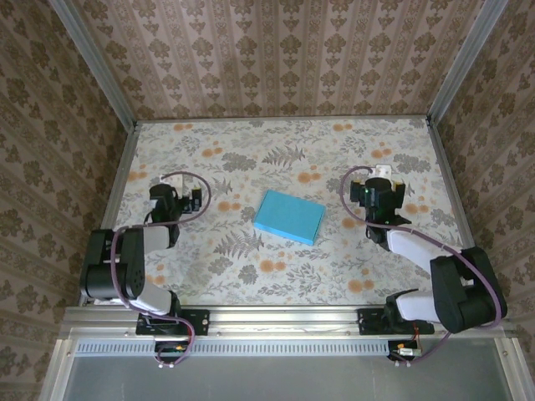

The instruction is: Fold the paper box

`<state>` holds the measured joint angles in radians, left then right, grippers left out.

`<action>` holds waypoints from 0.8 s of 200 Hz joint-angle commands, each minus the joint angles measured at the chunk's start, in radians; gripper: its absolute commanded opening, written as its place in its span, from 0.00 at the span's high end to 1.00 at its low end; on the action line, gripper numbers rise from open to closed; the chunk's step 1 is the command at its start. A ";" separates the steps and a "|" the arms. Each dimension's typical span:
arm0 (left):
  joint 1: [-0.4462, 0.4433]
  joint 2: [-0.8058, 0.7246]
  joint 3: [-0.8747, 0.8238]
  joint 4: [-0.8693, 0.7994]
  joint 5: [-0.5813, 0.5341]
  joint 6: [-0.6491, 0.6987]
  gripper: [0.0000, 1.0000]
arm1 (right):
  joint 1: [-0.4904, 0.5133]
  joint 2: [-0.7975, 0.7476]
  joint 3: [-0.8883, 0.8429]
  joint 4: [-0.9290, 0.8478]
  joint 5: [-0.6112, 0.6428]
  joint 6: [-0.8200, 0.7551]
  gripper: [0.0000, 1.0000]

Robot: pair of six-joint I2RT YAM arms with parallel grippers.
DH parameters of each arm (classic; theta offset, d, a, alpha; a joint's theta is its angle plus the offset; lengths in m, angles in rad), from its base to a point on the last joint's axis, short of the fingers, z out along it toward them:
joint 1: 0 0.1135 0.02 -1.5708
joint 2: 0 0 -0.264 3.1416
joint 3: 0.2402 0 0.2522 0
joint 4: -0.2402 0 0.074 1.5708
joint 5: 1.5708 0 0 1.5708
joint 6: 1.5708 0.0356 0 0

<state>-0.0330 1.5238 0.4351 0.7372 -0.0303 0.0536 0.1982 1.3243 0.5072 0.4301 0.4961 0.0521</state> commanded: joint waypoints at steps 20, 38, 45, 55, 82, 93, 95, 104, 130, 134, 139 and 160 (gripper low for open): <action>0.029 0.024 -0.033 0.147 0.058 0.002 0.00 | -0.058 0.059 -0.077 0.294 -0.143 -0.067 0.00; 0.031 0.028 -0.034 0.154 0.059 0.005 0.00 | -0.096 0.125 -0.120 0.401 -0.216 -0.047 0.00; 0.031 0.028 -0.035 0.158 0.058 0.006 0.00 | -0.106 0.147 -0.123 0.431 -0.243 -0.044 0.00; 0.031 0.028 -0.035 0.158 0.057 0.006 0.00 | -0.132 0.156 -0.099 0.385 -0.290 -0.025 0.00; 0.030 0.028 -0.036 0.159 0.058 0.008 0.00 | -0.161 0.181 -0.098 0.394 -0.268 0.018 0.00; 0.030 0.028 -0.036 0.159 0.056 0.008 0.00 | -0.163 0.188 -0.108 0.422 -0.268 0.020 0.00; 0.030 0.028 -0.036 0.159 0.057 0.008 0.00 | -0.163 0.187 -0.108 0.418 -0.273 0.021 0.00; 0.029 0.028 -0.036 0.159 0.057 0.008 0.00 | -0.163 0.201 -0.105 0.434 -0.274 0.015 0.00; 0.029 0.027 -0.037 0.159 0.056 0.008 0.00 | -0.168 0.197 -0.139 0.478 -0.408 -0.026 0.00; 0.030 0.028 -0.036 0.160 0.057 0.008 0.00 | -0.174 0.196 -0.145 0.491 -0.447 -0.035 0.00; 0.029 0.027 -0.036 0.159 0.056 0.008 0.00 | -0.180 0.200 -0.154 0.514 -0.490 -0.044 0.00; 0.027 0.027 -0.036 0.159 0.055 0.009 0.00 | -0.183 0.203 -0.138 0.497 -0.493 -0.045 0.00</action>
<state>-0.0059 1.5524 0.3996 0.8677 0.0082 0.0536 0.0250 1.5124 0.3630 0.8848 0.1013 0.0265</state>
